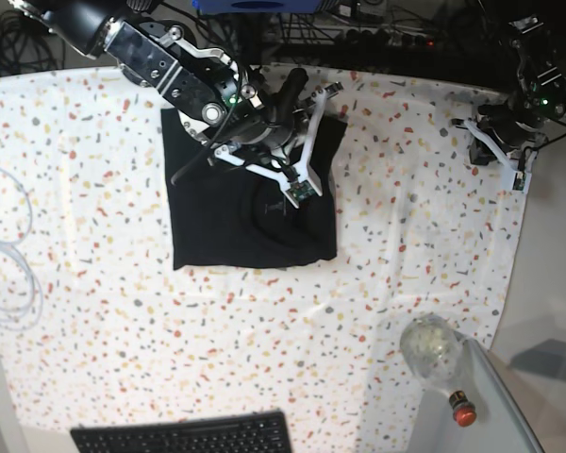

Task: Layout the t-shirt on the table in an organized manner, then fold the t-shirt properly
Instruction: 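Press and smooth the folded shirt stack with the right gripper, then move the left gripper onto the shirt's side edge opposite the right gripper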

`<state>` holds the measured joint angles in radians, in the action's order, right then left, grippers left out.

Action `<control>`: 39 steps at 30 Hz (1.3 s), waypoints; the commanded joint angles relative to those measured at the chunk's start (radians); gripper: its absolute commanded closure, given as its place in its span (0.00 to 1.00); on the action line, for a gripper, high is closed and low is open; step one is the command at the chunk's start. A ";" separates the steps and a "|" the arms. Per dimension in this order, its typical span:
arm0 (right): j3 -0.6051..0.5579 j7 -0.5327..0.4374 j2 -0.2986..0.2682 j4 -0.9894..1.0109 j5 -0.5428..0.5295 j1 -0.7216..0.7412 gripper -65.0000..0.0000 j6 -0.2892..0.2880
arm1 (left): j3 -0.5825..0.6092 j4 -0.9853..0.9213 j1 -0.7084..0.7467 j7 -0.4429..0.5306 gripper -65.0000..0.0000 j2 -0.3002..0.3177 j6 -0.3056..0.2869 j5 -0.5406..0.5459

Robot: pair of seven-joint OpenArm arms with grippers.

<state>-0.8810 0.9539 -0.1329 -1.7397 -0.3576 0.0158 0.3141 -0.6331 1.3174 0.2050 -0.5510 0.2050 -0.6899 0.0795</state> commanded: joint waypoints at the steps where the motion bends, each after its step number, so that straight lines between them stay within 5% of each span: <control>1: -0.014 -0.017 0.014 -0.016 0.002 0.031 1.00 -0.005 | -0.003 0.017 -0.005 0.015 1.00 0.017 -0.008 0.012; 9: -0.037 -0.011 0.088 0.080 0.002 0.065 1.00 -0.005 | -0.001 0.017 -0.005 0.015 1.00 0.017 -0.008 0.012; 18: -0.037 -0.017 0.109 0.123 0.002 0.065 1.00 -0.005 | 0.003 0.017 -0.005 0.015 1.00 0.017 -0.008 0.010; 21: -0.039 -0.017 0.117 0.106 0.002 0.085 0.71 -0.005 | 0.003 0.017 -0.006 0.015 1.00 0.015 -0.008 0.010; 23: -0.037 -0.017 0.117 0.053 0.002 0.094 0.61 -0.007 | 0.005 0.020 -0.006 0.015 1.00 0.015 -0.008 0.010; 28: -0.027 -0.023 0.054 -0.125 0.005 0.117 0.61 -0.007 | 0.005 0.035 -0.005 0.015 1.00 0.012 -0.008 0.018; 33: 0.156 -0.106 0.003 -0.136 0.007 0.065 0.61 -0.007 | 0.005 0.100 -0.003 0.010 1.00 -0.028 -0.008 0.019; 36: 0.253 -0.128 -0.015 -0.128 0.007 0.023 0.61 -0.007 | 0.003 0.153 -0.014 -0.100 0.67 -0.040 -0.008 0.092; 39: 0.302 -0.128 -0.038 -0.128 0.007 0.008 0.61 -0.007 | 0.005 0.173 -0.031 -0.212 0.30 -0.040 -0.008 0.293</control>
<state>-0.5838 0.8497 -0.1719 -1.8507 -0.3527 0.0071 0.3077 -0.6250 1.4708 0.1837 -0.7815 0.1535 -0.6891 0.3668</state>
